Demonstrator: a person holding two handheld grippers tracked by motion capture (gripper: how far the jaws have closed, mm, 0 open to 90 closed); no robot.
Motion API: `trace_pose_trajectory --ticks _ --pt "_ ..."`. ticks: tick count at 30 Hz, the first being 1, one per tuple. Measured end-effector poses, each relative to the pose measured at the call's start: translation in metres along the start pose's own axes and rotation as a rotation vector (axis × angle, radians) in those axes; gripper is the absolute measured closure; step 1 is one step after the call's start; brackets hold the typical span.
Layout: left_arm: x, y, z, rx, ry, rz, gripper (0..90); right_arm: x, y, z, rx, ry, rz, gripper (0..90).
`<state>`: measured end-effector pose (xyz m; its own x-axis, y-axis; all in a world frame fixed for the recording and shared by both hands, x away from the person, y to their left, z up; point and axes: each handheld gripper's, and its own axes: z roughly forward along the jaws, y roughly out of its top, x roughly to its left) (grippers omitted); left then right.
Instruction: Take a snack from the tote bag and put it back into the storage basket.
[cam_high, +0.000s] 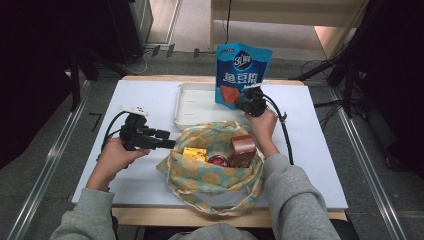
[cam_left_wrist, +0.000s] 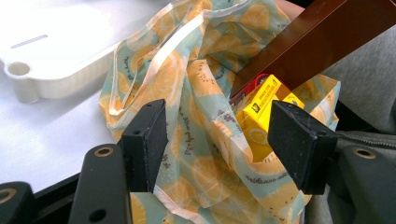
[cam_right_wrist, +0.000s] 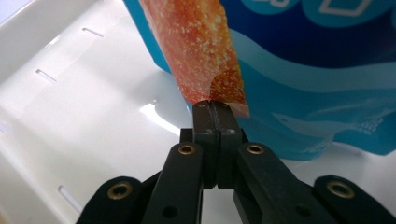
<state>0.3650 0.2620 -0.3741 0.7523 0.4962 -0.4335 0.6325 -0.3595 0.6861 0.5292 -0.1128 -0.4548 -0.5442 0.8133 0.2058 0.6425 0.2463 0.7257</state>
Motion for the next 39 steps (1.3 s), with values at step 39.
trace_pose_trajectory --ticks 39 --pt "0.000 -0.001 -0.001 -0.001 0.004 -0.001 38.0 0.004 0.000 -0.016 0.023 0.046 -0.010 87.3"
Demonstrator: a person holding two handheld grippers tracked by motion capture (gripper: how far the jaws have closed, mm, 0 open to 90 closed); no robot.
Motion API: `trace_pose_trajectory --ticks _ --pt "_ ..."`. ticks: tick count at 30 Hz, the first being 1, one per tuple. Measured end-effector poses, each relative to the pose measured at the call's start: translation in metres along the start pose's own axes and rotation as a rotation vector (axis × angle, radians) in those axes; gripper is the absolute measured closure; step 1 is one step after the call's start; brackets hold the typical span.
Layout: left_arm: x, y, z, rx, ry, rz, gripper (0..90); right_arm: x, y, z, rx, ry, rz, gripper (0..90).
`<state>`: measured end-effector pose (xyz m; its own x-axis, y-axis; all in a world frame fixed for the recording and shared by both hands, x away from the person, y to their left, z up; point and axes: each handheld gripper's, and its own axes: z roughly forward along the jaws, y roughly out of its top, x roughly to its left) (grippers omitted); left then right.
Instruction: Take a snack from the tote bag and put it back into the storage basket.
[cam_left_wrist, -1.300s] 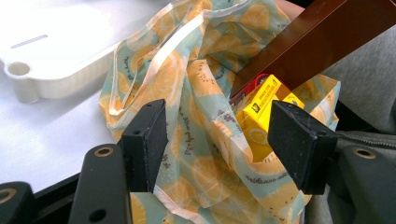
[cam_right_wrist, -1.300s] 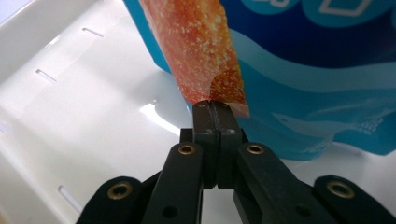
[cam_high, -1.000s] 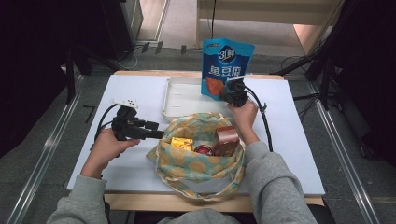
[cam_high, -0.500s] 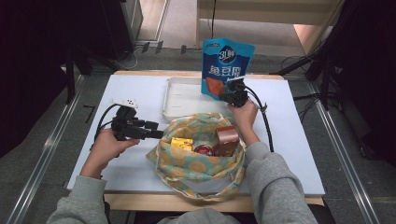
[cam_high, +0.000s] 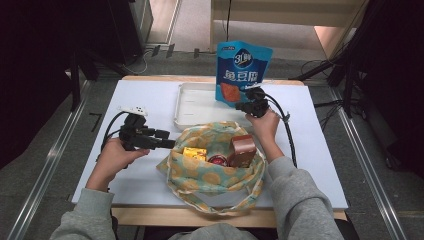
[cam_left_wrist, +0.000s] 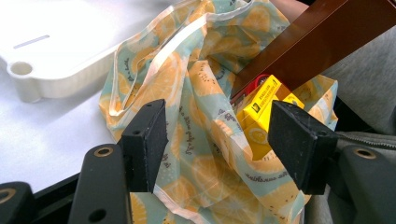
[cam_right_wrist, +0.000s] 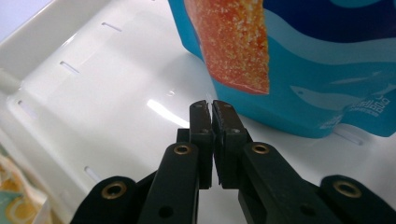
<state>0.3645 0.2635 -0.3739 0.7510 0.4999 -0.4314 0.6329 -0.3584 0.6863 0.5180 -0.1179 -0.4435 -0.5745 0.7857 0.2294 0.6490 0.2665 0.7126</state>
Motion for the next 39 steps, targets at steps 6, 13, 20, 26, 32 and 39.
trace_pose_trajectory --ticks 6,13,20,26,32,39 --pt "-0.001 0.000 0.001 -0.003 0.000 -0.004 37.8 0.004 0.000 -0.011 -0.017 0.034 -0.002 82.6" --pt "-0.001 0.001 0.001 0.002 0.000 0.001 37.7 0.009 -0.003 -0.027 -0.016 0.063 -0.024 77.8" --pt "-0.001 0.001 0.001 0.003 0.000 0.001 37.6 0.015 -0.008 -0.046 -0.008 0.060 -0.077 73.6" --pt "-0.003 0.001 0.002 0.001 0.001 0.005 37.5 0.020 -0.010 -0.060 -0.006 0.084 -0.102 69.6" --pt "-0.004 0.001 0.001 0.009 0.010 0.011 37.4 0.028 -0.012 -0.072 0.010 0.114 -0.128 65.8" --pt "-0.006 0.001 0.003 0.011 0.005 0.013 37.2 0.031 -0.016 -0.084 0.018 0.148 -0.125 61.3"
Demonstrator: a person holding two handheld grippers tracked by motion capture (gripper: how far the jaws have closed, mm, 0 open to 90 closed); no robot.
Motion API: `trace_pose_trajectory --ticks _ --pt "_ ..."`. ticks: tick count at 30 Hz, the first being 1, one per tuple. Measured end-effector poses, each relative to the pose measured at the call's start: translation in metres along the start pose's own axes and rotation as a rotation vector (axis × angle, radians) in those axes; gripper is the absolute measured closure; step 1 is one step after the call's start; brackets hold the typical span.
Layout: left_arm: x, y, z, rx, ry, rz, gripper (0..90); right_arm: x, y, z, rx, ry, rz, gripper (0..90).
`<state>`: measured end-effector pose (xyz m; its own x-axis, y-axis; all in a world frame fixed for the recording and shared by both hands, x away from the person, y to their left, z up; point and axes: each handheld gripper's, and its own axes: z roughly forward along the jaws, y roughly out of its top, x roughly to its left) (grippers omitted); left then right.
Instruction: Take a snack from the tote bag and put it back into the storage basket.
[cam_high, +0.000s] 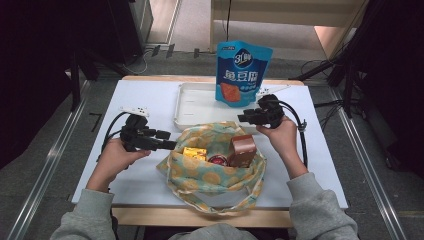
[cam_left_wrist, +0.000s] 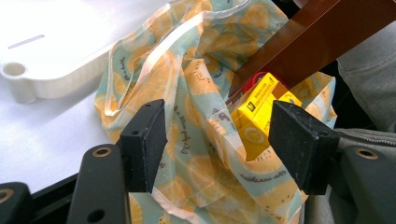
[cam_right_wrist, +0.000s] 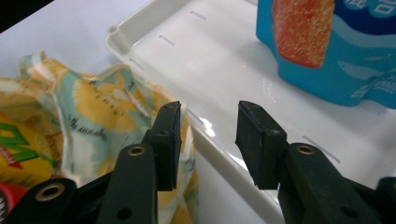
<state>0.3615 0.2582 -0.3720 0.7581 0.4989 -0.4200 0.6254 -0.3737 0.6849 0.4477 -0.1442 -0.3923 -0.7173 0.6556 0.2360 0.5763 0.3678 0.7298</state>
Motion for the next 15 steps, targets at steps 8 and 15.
trace_pose_trajectory --ticks 8,15 --pt "-0.003 0.002 0.001 -0.004 -0.008 0.007 37.2 0.010 -0.002 -0.015 0.015 0.023 -0.022 59.3" --pt "-0.005 0.002 0.002 -0.010 -0.018 0.006 37.2 0.018 -0.004 -0.027 0.011 0.040 -0.043 57.6"
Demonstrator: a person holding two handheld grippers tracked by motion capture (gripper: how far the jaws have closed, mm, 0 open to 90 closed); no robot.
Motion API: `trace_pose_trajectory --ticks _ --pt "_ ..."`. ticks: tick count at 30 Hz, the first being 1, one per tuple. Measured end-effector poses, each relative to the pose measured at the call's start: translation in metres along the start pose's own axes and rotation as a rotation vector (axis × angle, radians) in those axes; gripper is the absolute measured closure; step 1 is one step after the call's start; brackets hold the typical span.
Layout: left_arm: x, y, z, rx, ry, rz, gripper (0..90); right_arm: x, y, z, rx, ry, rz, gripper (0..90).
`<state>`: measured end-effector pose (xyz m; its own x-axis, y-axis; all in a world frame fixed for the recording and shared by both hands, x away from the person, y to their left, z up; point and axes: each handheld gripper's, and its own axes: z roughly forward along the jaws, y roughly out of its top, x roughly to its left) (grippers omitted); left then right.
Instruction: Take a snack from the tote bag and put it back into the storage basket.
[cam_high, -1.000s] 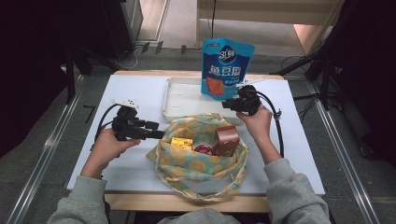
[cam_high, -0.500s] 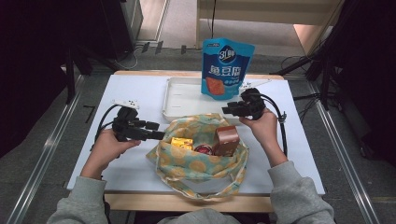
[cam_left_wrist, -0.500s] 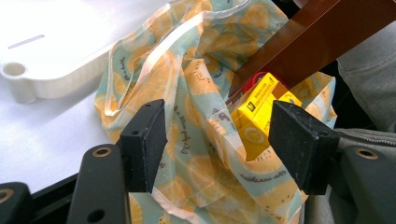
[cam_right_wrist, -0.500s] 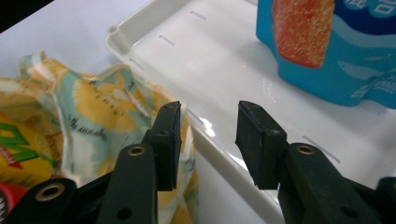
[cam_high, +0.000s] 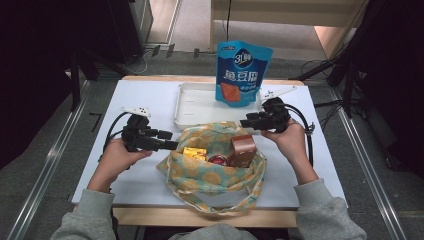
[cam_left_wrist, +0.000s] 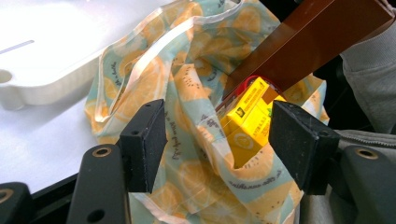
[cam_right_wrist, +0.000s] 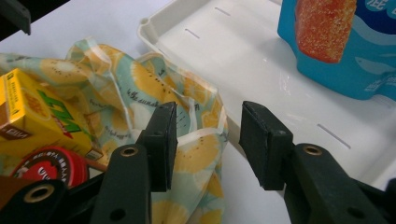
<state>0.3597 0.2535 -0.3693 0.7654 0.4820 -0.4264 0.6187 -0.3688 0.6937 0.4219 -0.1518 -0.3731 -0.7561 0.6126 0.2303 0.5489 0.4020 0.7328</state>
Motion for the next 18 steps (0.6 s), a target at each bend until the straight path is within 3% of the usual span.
trace_pose_trajectory --ticks 9,18 --pt "-0.001 0.000 -0.001 0.001 0.005 0.003 37.2 0.007 -0.003 -0.015 0.020 0.035 -0.008 56.3" --pt "0.000 0.000 -0.001 0.004 0.006 0.001 37.3 0.014 -0.007 -0.028 0.033 0.041 -0.050 56.4"
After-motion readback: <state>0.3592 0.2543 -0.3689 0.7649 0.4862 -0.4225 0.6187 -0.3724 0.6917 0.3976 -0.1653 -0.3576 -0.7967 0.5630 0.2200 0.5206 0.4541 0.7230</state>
